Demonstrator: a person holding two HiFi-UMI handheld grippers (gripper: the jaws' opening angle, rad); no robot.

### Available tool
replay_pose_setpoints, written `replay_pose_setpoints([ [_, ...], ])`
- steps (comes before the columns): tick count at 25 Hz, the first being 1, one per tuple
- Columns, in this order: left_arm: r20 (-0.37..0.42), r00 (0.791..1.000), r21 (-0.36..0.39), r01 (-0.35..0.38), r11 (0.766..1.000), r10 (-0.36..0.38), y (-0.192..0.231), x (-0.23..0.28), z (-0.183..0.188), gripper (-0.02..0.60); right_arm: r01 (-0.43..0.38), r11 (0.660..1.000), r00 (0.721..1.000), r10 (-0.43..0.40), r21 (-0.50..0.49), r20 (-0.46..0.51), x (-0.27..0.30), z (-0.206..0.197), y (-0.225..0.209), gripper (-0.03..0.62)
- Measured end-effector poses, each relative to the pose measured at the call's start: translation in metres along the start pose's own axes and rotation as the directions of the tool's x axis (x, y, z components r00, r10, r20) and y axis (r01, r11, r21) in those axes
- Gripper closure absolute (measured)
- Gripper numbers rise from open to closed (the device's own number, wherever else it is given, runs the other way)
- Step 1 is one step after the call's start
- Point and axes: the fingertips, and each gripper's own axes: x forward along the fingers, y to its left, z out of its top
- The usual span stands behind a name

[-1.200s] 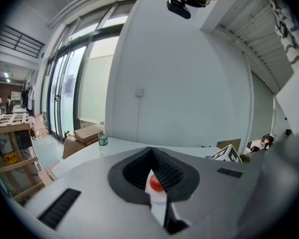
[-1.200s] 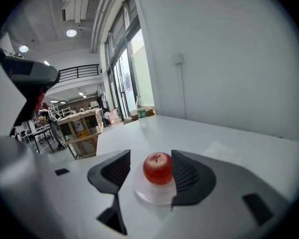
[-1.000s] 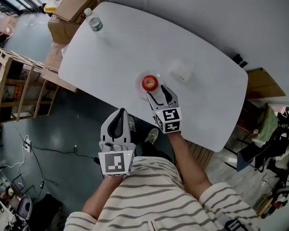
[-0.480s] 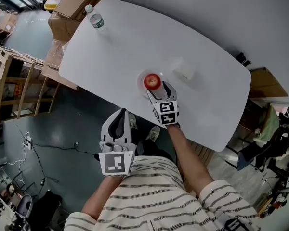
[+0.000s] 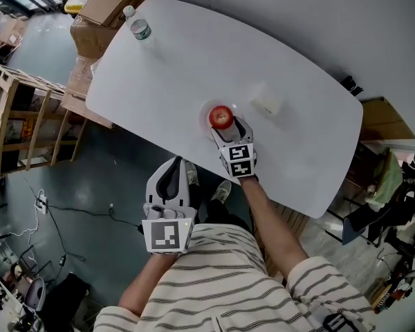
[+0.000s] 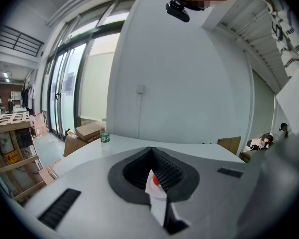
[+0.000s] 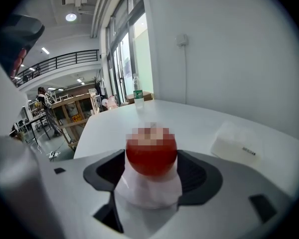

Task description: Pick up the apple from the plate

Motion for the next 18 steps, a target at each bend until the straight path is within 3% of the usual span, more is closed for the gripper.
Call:
replay_pose_setpoints([
  [6,-0.011,1.000,0.006,-0.020,1.000,0.020,0.0043,0.0005,-0.0004,0.577,-0.002,1.000,1.000,0.002,-0.011,-0.003,0.0048,-0.0006,-0.0017,0.275],
  [18,0.007,1.000,0.008,0.007,1.000,-0.007,-0.0001,-0.0032,-0.0019,0.577,-0.005,1.000,1.000,0.005,0.013,0.020,-0.0049,0.0082,-0.0044,0.273],
])
